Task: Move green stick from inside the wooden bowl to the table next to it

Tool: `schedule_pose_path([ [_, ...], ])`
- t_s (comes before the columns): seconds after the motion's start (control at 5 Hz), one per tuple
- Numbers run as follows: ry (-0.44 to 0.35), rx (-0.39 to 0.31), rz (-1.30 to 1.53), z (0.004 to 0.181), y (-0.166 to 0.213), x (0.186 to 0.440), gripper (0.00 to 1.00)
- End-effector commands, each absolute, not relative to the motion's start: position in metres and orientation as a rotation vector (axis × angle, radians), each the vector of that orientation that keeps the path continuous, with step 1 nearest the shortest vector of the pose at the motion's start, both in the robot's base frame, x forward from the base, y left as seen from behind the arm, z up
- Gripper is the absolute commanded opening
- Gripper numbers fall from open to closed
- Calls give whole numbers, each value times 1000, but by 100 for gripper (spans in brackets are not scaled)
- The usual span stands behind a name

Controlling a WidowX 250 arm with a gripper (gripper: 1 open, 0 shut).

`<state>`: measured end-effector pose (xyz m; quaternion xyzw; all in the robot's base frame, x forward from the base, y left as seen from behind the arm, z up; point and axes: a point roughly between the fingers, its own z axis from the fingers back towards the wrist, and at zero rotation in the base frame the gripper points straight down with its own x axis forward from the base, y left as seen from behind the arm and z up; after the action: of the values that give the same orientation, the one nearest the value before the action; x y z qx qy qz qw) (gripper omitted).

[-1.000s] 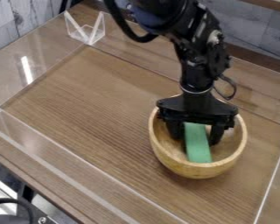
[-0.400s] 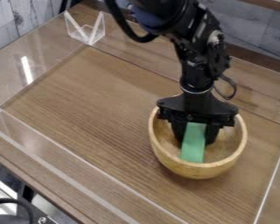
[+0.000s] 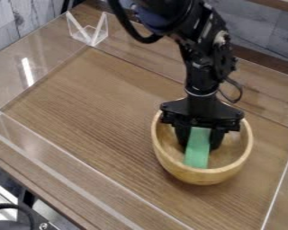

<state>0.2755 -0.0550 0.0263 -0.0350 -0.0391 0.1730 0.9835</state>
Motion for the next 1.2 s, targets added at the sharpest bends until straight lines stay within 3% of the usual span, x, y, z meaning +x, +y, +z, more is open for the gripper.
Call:
schedule_pose_path([
  [0.0,-118,-84,362,40,-52,284,0],
  [1.0,-103,-85,378,45,-46,285,0],
])
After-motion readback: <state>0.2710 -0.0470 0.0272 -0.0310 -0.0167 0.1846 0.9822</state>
